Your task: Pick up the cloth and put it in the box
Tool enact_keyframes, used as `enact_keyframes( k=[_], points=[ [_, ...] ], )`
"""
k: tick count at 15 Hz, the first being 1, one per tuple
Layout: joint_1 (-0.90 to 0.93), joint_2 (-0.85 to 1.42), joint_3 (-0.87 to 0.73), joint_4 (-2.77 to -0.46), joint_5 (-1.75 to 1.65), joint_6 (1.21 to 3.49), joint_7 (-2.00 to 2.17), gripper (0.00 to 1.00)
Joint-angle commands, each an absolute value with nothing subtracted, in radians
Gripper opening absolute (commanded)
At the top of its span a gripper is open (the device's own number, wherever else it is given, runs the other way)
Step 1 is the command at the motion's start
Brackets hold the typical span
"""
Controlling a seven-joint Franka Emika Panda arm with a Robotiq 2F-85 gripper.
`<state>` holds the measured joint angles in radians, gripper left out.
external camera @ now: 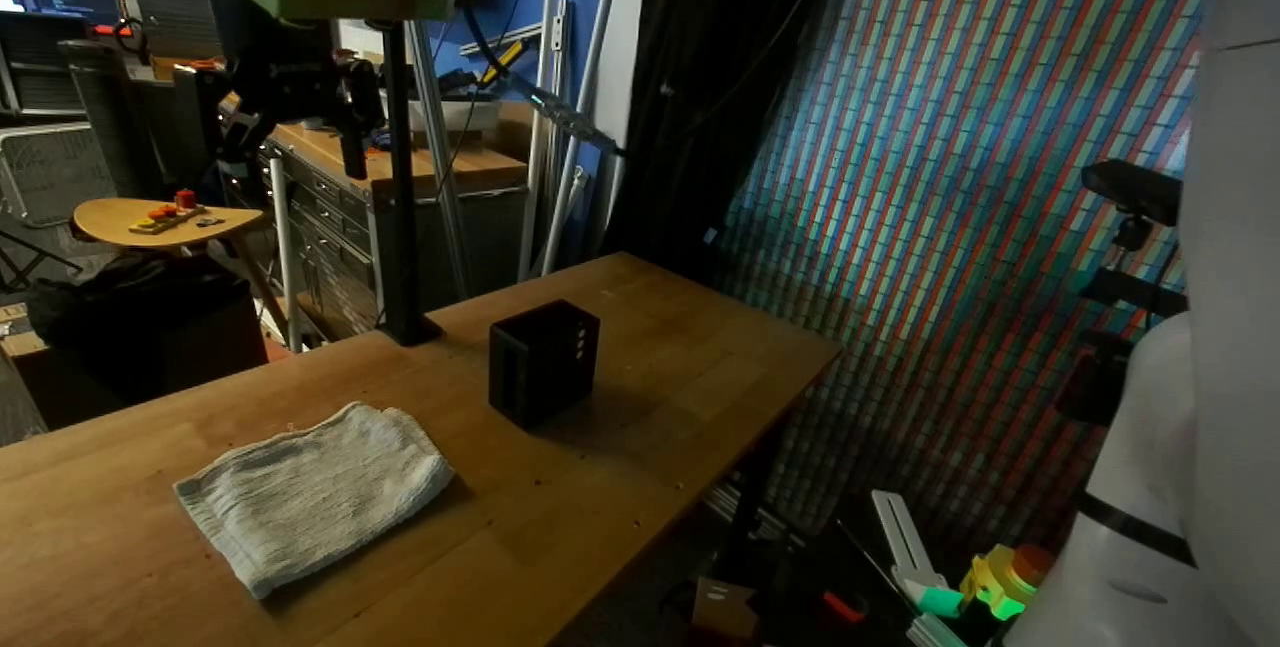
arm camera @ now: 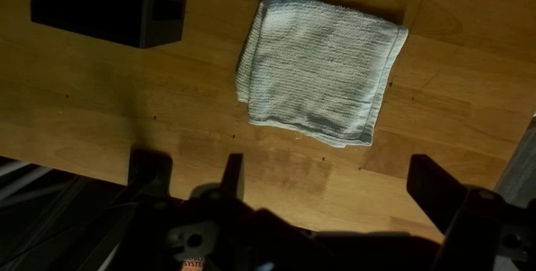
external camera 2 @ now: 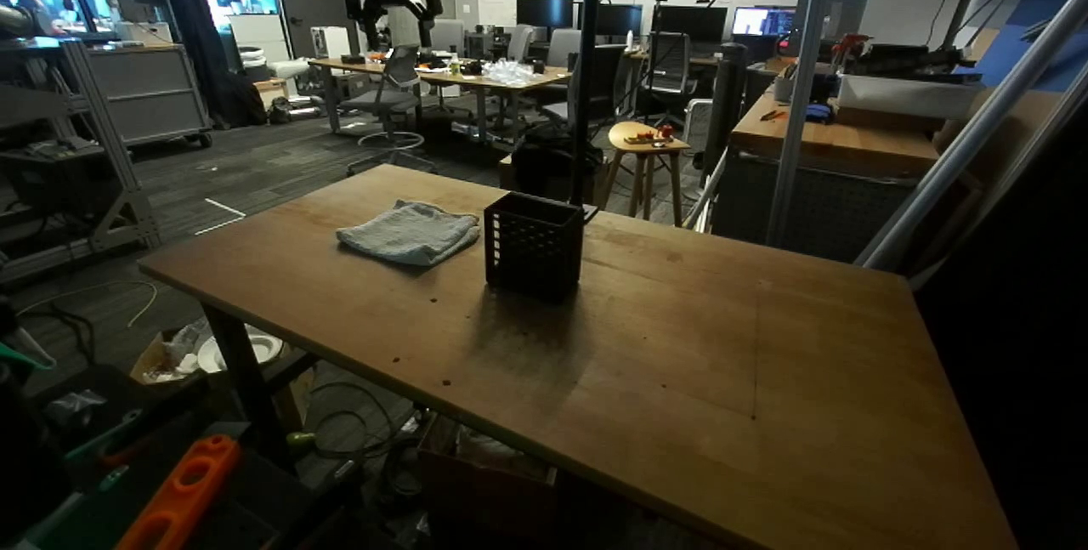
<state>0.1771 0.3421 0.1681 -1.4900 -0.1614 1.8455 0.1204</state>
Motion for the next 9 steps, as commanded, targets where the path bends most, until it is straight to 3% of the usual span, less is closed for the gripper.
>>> enact_keyframes(
  k=[1, 9],
  points=[
    [0.200, 0.424, 0.143, -1.424, -0.198, 1.863, 0.064, 1.00],
    [0.200, 0.595, 0.099, -1.386, -0.221, 1.971, 0.012, 1.00]
  ],
)
